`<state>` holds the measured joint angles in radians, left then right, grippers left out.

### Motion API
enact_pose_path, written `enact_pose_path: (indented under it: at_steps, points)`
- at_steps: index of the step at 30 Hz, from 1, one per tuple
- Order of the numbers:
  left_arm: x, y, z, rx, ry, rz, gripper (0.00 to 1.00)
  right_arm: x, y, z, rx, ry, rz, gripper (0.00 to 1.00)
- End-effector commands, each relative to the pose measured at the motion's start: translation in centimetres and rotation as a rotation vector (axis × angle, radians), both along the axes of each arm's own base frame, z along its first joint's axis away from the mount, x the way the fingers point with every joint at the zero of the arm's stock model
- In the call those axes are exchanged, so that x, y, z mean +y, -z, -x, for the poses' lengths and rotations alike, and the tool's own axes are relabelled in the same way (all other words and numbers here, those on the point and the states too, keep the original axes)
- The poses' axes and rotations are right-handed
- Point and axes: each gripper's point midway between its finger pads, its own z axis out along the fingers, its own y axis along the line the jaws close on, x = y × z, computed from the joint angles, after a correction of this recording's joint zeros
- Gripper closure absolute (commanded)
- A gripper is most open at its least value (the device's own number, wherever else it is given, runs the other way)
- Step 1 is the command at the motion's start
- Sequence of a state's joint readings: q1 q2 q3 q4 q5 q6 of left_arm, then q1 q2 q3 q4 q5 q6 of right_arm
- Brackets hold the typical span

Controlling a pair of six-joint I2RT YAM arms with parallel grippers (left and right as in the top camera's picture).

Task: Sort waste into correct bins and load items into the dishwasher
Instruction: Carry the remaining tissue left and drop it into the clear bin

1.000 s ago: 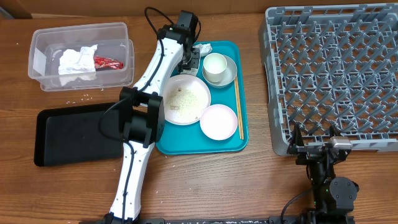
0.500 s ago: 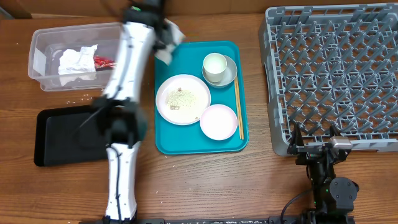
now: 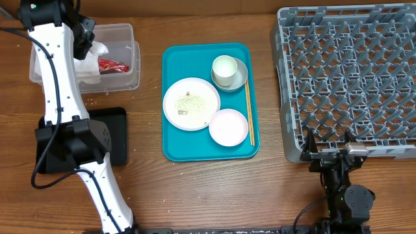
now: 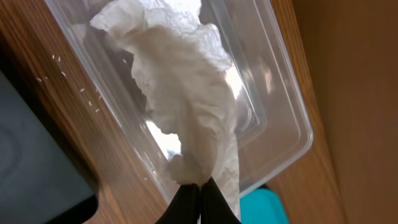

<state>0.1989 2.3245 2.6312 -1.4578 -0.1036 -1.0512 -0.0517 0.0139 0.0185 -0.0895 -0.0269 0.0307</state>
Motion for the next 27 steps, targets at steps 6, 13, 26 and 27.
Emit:
enact_pose_path:
  at_steps: [6, 13, 26, 27]
  points:
    - [1.8, 0.2, -0.7, -0.036, -0.108, -0.029, 0.24, 0.0, 0.1, 0.0, -0.007, 0.000, -0.007, 0.00]
    - [1.6, -1.1, -0.7, -0.048, 0.032, -0.055, 0.17, 0.0, 0.1, 0.0, -0.007, 0.000, -0.007, 0.00]
    - [-2.0, -12.3, 10.3, -0.055, 0.198, -0.117, 0.25, 0.0, 0.1, 0.0, -0.007, 0.000, -0.007, 0.00]
    - [-2.8, -13.1, 10.7, -0.071, 0.261, -0.131, 0.25, 0.0, 0.1, 0.0, -0.007, 0.000, -0.007, 0.00]
